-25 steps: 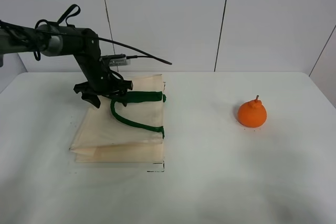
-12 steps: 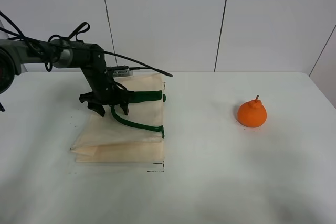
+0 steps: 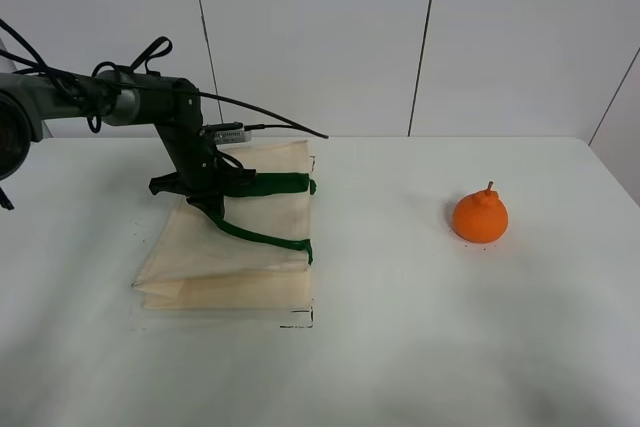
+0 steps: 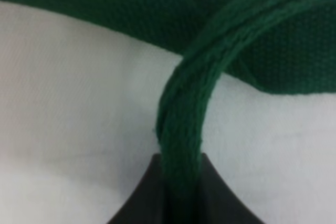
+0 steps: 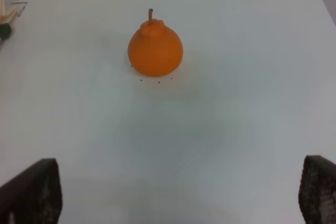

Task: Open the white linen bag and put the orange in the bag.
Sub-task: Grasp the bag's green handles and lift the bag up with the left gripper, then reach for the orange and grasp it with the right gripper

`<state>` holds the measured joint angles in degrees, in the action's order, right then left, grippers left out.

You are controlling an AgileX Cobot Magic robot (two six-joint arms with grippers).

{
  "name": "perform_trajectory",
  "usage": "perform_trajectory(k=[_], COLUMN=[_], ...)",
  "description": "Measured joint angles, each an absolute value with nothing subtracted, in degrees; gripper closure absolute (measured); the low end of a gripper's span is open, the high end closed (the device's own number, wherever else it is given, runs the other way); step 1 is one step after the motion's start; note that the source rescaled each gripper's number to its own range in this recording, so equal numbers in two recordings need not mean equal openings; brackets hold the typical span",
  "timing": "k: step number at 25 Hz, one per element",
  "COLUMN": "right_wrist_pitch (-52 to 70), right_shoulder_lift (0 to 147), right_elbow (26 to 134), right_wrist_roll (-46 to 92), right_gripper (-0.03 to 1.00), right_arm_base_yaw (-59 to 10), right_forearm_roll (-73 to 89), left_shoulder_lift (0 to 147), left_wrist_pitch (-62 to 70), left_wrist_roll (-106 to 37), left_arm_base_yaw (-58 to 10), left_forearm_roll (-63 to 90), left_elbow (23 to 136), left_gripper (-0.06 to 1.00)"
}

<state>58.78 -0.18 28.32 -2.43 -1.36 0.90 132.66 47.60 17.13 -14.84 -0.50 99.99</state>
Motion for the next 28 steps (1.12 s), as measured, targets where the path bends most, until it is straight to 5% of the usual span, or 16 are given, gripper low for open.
perform_trajectory(k=[13,22,28], right_wrist_pitch=[58.78,58.78,55.66], right_shoulder_lift=[-0.18,1.45,15.39], right_elbow=[28.32,28.32,30.24], right_wrist_roll=[-2.43,-2.43,-2.43], right_gripper=[-0.03,-0.03,-0.03], right_arm_base_yaw=[-1.36,-1.36,-1.36], right_forearm_roll=[0.90,0.90,0.90], left_shoulder_lift=[123.61,111.58,109.77], left_wrist_pitch=[68.06,68.18,68.22], left_wrist_roll=[13.02,10.63,10.45], left_arm_base_yaw=[-15.40,-16.23,-16.23], left_forearm_roll=[-0.66,4.87,3.63], left_elbow=[123.84,124.95,125.01], left_gripper=[0.94,0.94,0.94])
